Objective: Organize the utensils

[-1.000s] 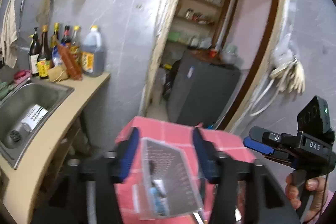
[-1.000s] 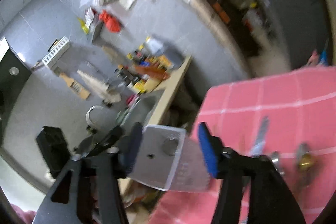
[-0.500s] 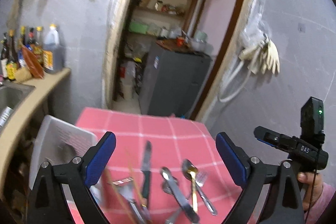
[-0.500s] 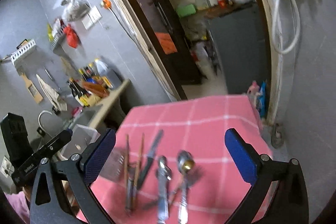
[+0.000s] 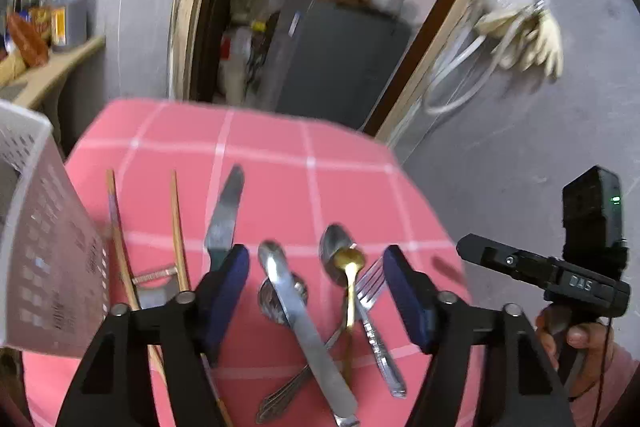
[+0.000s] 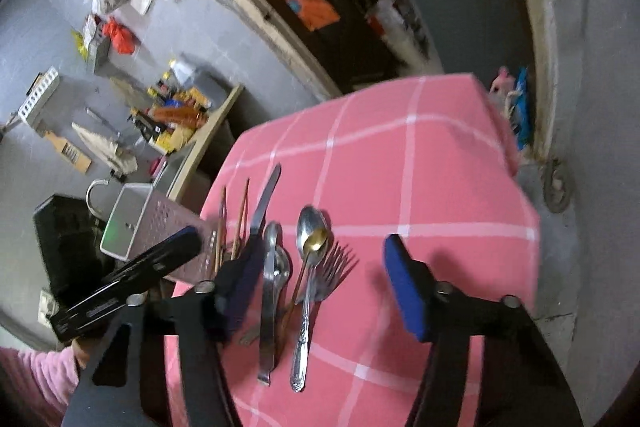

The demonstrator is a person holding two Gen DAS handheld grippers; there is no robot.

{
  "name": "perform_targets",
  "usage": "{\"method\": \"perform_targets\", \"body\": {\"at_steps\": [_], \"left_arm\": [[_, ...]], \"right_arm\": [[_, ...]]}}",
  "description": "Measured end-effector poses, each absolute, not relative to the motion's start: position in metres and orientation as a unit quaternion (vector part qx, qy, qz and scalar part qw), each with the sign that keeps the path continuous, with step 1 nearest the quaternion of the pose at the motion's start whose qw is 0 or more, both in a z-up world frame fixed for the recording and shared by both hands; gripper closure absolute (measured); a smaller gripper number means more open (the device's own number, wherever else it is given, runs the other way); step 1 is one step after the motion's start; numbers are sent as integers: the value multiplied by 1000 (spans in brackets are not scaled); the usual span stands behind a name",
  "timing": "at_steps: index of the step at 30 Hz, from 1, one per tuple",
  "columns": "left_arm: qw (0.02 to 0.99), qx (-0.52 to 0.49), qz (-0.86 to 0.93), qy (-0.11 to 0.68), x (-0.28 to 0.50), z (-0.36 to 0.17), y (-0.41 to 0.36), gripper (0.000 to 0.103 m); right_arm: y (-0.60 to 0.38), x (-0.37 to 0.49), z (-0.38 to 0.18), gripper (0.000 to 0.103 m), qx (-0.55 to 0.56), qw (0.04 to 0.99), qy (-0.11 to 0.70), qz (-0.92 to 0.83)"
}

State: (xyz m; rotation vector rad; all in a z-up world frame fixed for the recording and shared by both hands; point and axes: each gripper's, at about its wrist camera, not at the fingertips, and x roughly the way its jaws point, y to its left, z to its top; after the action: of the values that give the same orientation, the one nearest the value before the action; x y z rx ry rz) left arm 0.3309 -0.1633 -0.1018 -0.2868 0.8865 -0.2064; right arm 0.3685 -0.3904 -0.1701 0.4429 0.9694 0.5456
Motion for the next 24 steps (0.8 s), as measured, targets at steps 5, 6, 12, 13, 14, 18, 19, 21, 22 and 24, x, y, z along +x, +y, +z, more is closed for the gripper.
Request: {"method": "perform_targets", "body": {"at_steps": [5, 6, 12, 13, 14, 18, 19, 21, 22, 24], "left_arm": [[863, -155, -88, 472, 349, -132, -159, 53], [858, -158, -86, 480, 353, -136, -158, 55], [836, -178, -81, 513, 371, -157, -150, 60], [832, -184, -81, 517, 374, -160, -149, 61], [829, -188, -82, 520, 375, -161, -148, 62], [816, -212, -84, 532, 382, -170, -143, 67], [813, -216, -84, 534, 382, -172, -142, 69], [807, -229, -88, 537, 385, -178, -141, 74], [807, -233, -89, 536, 385, -178, -140, 75], [807, -236, -93, 533, 386, -179, -138, 83]], "right_arm": [[-357, 378, -193, 72, 200, 799, 489, 287], [-353, 380, -197, 72, 199, 796, 494, 288], [-332, 392, -222, 79, 218, 775, 524, 277], [-330, 394, -225, 80, 219, 773, 528, 275], [-325, 395, -227, 80, 220, 770, 533, 273], [-315, 399, -234, 80, 225, 762, 545, 266], [-314, 400, -235, 80, 227, 762, 545, 264], [-314, 401, -236, 82, 234, 762, 545, 259], [-318, 403, -237, 82, 239, 761, 545, 258], [-320, 405, -239, 83, 254, 756, 547, 255]]}}
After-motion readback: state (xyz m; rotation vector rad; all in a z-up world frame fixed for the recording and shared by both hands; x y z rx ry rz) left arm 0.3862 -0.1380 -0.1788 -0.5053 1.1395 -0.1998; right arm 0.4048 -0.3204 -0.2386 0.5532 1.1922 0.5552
